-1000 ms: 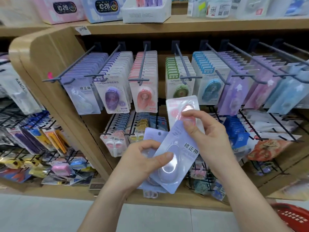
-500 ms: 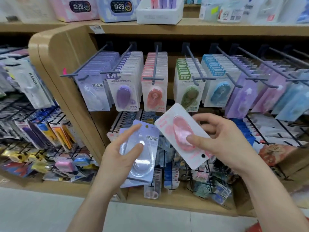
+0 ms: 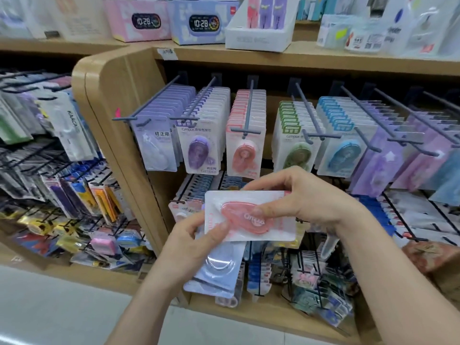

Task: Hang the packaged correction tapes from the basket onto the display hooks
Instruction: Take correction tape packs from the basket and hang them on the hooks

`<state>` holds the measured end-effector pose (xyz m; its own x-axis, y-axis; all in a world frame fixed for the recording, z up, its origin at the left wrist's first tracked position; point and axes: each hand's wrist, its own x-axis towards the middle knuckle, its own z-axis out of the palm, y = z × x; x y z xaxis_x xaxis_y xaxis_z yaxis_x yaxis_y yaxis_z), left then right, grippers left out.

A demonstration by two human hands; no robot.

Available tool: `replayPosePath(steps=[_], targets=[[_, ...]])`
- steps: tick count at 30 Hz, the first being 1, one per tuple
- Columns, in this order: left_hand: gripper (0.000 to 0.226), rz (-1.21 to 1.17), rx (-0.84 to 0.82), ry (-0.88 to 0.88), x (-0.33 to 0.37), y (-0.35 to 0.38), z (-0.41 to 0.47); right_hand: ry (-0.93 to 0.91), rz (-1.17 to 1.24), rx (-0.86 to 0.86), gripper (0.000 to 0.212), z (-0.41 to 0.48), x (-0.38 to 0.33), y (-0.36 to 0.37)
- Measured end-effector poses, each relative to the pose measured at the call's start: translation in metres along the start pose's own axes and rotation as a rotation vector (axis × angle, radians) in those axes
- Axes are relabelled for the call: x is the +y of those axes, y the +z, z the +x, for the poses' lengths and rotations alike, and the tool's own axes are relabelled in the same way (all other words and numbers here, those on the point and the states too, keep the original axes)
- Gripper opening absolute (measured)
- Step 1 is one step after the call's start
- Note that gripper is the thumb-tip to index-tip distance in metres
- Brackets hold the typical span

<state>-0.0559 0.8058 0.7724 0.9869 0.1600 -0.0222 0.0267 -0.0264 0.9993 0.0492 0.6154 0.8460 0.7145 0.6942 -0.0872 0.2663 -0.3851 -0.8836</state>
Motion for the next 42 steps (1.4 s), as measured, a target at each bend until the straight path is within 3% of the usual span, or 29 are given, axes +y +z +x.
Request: replayPosePath(steps=[2,6,9,13,16,21,24,29,33,36,42], targets=[[0.022,-0.063,0.103,0.006,-0.001,0.003,0.002,-0.056,0.08,0.127,0.039,0.012,0.006,0.003],[0.025,-0.187,0.299,-0.013,-0.004,0.007,0.007,-0.083,0.691,0.257,0.022,0.028,0.022,0.016],[0.028,-0.169,0.392,0.007,-0.005,0.012,0.01,-0.079,0.596,0.427,0.014,0.035,0.027,0.023],[0.032,-0.108,0.379,0.022,-0.006,0.018,0.012,-0.222,0.443,0.573,0.009,0.045,0.014,0.019],[0.031,-0.072,0.356,0.041,-0.01,0.017,0.011,-0.261,0.404,0.618,0.003,0.056,0.009,0.015],[0.02,-0.107,0.392,0.021,-0.007,0.004,0.017,-0.242,0.301,0.623,0.012,0.069,0.005,0.012],[0.028,-0.027,0.347,0.038,-0.006,0.001,0.023,-0.277,0.25,0.686,0.021,0.078,0.0,0.013],[0.016,-0.066,0.405,0.02,-0.013,0.01,0.029,-0.222,0.361,0.688,0.019,0.084,0.005,0.021],[0.029,-0.07,0.416,0.001,-0.018,0.014,0.033,-0.235,0.535,0.665,0.023,0.081,0.004,0.022],[0.027,-0.067,0.423,-0.004,-0.02,0.016,0.036,-0.224,0.536,0.7,0.027,0.085,0.003,0.021],[0.023,-0.041,0.468,-0.012,-0.021,0.017,0.048,-0.16,0.499,0.709,0.008,0.08,0.019,0.026]])
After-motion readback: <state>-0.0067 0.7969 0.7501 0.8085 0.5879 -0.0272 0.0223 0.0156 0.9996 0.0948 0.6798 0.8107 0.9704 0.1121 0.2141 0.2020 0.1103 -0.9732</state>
